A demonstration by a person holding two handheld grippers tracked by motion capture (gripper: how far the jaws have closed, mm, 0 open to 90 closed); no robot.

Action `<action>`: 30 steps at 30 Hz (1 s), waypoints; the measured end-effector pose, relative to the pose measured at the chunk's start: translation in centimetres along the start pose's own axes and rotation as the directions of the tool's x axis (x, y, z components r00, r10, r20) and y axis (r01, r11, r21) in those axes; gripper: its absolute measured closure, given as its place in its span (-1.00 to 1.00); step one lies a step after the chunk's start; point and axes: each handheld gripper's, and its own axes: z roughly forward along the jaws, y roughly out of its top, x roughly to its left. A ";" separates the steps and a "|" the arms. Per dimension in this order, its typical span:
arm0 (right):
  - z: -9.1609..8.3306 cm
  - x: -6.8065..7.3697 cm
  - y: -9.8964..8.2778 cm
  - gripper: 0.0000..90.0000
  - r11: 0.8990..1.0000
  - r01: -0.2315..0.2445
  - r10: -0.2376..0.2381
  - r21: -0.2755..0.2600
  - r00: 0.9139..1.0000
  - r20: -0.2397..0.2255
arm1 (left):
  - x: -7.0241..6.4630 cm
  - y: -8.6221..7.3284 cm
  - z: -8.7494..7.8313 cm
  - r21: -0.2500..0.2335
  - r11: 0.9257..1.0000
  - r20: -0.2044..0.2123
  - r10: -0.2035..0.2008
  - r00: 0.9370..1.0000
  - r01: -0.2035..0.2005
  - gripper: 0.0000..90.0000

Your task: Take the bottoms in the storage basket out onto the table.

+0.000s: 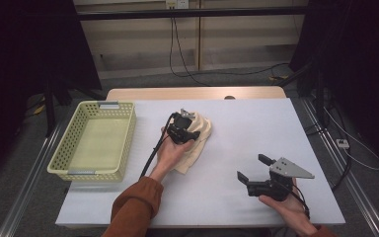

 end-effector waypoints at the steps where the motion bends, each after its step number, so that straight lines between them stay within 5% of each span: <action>1: 0.0 0.0 0.0 -0.91 1.000 0.000 0.000 -0.001 1.000 -0.001 | -0.1 0.0 0.0 0.011 1.000 0.007 0.017 1.000 -0.017 0.40; 6: 0.1 -0.2 -0.1 -0.91 1.000 0.001 -0.001 0.002 1.000 -0.005 | 0.0 0.1 0.0 0.044 0.999 0.047 0.013 0.999 -0.015 0.37; 15: 0.3 -0.6 -0.2 -0.91 1.000 -0.014 0.014 0.005 1.000 -0.010 | -0.2 0.2 0.0 0.033 0.999 0.023 0.031 0.999 -0.032 0.19; 23: 0.3 -0.6 -0.2 -0.91 1.000 -0.015 0.015 0.004 1.000 -0.010 | -0.6 0.5 -0.5 0.006 1.000 0.011 0.009 1.000 -0.010 -0.17; 30: 0.4 -0.6 -0.2 -0.91 1.000 -0.009 0.009 0.009 1.000 -0.011 | -0.5 0.6 -0.8 -0.032 0.999 0.062 -0.019 0.998 0.021 -0.51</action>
